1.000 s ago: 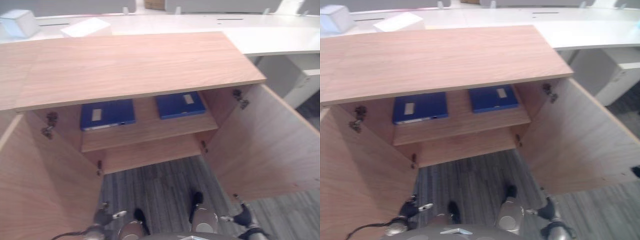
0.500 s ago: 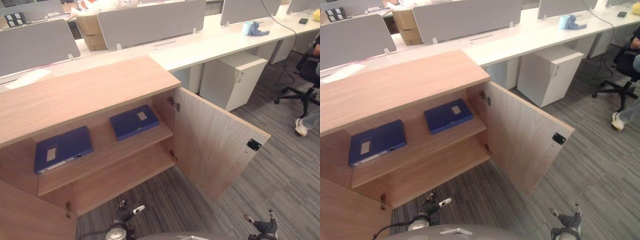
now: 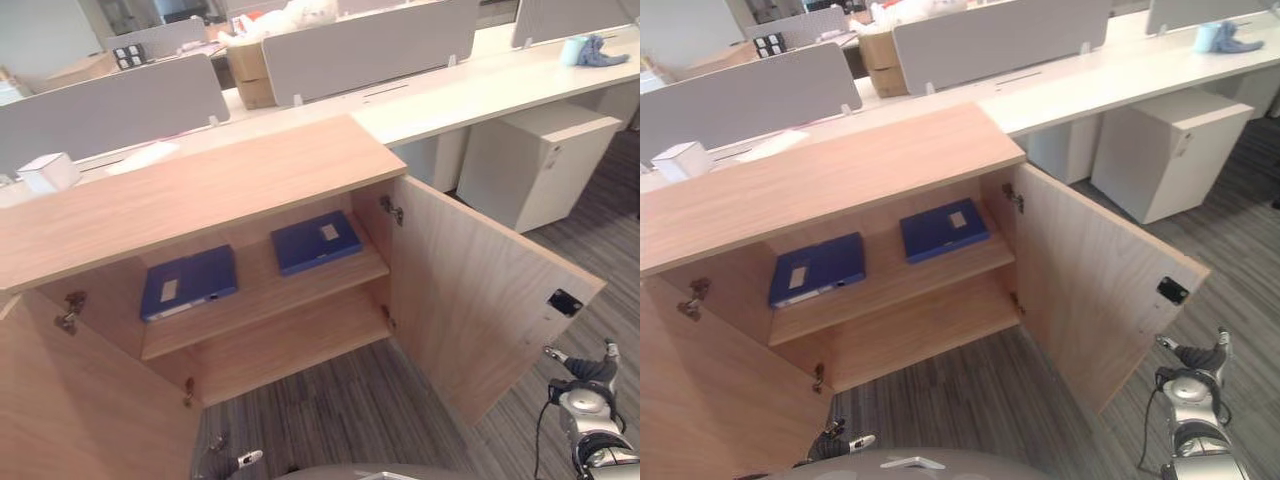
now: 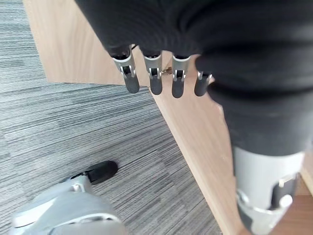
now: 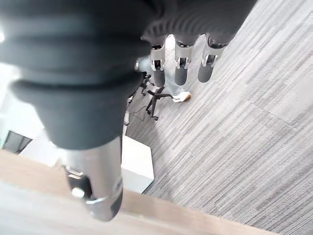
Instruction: Put the empty folder in the office cabinet
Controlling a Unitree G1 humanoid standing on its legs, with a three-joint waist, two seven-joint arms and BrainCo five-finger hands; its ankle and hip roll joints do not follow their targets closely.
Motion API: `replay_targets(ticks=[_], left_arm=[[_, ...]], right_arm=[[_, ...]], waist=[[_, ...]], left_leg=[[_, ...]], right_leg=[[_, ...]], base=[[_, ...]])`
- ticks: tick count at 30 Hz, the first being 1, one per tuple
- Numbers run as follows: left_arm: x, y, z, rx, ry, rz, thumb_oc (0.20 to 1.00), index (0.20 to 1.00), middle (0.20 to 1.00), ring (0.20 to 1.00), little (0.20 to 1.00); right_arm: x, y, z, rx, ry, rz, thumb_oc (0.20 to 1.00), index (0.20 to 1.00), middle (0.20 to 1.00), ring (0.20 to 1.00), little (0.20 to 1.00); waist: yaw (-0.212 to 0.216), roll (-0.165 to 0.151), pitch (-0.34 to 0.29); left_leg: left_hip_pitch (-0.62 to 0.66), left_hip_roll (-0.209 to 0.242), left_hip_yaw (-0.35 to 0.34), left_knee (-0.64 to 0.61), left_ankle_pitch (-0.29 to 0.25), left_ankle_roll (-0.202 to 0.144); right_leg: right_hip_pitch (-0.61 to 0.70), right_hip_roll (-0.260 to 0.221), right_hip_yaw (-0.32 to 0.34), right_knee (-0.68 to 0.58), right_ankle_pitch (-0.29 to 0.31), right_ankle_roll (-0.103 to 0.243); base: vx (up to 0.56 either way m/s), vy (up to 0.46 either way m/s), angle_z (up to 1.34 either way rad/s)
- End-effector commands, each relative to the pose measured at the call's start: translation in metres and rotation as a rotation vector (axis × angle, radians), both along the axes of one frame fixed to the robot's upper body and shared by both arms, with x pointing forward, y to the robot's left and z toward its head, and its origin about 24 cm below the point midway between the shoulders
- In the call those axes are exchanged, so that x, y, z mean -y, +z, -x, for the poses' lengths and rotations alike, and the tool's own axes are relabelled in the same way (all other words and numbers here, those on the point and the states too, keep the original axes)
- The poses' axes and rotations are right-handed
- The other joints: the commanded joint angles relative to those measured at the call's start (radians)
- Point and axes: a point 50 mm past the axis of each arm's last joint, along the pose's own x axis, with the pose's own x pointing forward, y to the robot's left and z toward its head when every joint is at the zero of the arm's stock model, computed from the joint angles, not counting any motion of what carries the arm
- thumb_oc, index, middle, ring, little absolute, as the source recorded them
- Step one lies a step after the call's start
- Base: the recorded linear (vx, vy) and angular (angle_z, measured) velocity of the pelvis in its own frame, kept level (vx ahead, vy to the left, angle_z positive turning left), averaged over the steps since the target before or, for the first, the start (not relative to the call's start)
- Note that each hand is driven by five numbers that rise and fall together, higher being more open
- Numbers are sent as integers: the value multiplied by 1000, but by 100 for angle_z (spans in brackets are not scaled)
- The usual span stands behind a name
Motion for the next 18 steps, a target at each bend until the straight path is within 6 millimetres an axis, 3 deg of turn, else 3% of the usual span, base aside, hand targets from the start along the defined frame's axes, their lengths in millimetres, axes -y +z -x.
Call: replay_targets(ticks=[1,6,8,9,10,11,12,14,17,18], left_arm=[[-19,8,-34,74,-31,-46,1000,1000,1000,1000,1000],[-23,7,-32,49,-60,-60,1000,1000,1000,1000,1000],[-23,7,-32,49,-60,-60,1000,1000,1000,1000,1000],[-26,7,-32,39,-66,-65,1000,1000,1000,1000,1000],[-26,7,-32,39,-66,-65,1000,1000,1000,1000,1000],[-28,6,-31,23,-72,-66,1000,1000,1000,1000,1000],[-28,6,-31,23,-72,-66,1000,1000,1000,1000,1000],[-29,6,-33,16,-68,-72,1000,1000,1000,1000,1000],[-30,6,-35,16,-63,-73,1000,1000,1000,1000,1000],[-31,7,-38,28,-58,-78,1000,1000,1000,1000,1000]], right_arm=[[-8,16,-35,99,60,-55,1000,1000,1000,1000,1000],[-27,16,-49,43,313,-52,1000,1000,1000,1000,1000],[-27,16,-49,43,313,-52,1000,1000,1000,1000,1000],[-44,20,-59,83,448,-93,1000,1000,1000,1000,1000],[-44,20,-59,83,448,-93,1000,1000,1000,1000,1000],[-71,18,-65,103,628,-157,1000,1000,1000,1000,1000],[-71,18,-65,103,628,-157,1000,1000,1000,1000,1000],[-109,8,-65,74,795,-222,1000,1000,1000,1000,1000],[-121,5,-66,74,834,-250,1000,1000,1000,1000,1000],[-142,6,-69,92,918,-284,1000,1000,1000,1000,1000]], waist=[[18,-49,36],[24,-45,35],[24,-45,35],[24,-48,37],[24,-48,37],[24,-53,35],[24,-53,35],[28,-64,28],[29,-69,26],[34,-75,22]], left_leg=[[67,14,65,-11,-79,-22],[70,23,56,-15,-68,-29],[70,23,56,-15,-68,-29],[70,25,51,-15,-64,-31],[70,25,51,-15,-64,-31],[69,30,43,-15,-63,-35],[69,30,43,-15,-63,-35],[69,33,40,-15,-63,-36],[69,34,37,-15,-64,-36],[68,34,32,-15,-65,-36]], right_leg=[[-101,-25,6,-4,82,1],[-87,-14,-7,-4,72,-7],[-87,-14,-7,-4,72,-7],[-85,-10,-9,-4,70,-12],[-85,-10,-9,-4,70,-12],[-83,-7,-18,-4,70,-15],[-83,-7,-18,-4,70,-15],[-78,-7,-25,-4,72,-17],[-77,-7,-27,-4,72,-17],[-76,-9,-31,-4,74,-17]], base=[[-38,-53,2],[-11,-41,1],[-4,-24,6],[-7,-29,7],[-11,-56,16],[-4,-27,8],[0,-33,11],[9,-12,10],[9,-2,7],[10,11,5]])
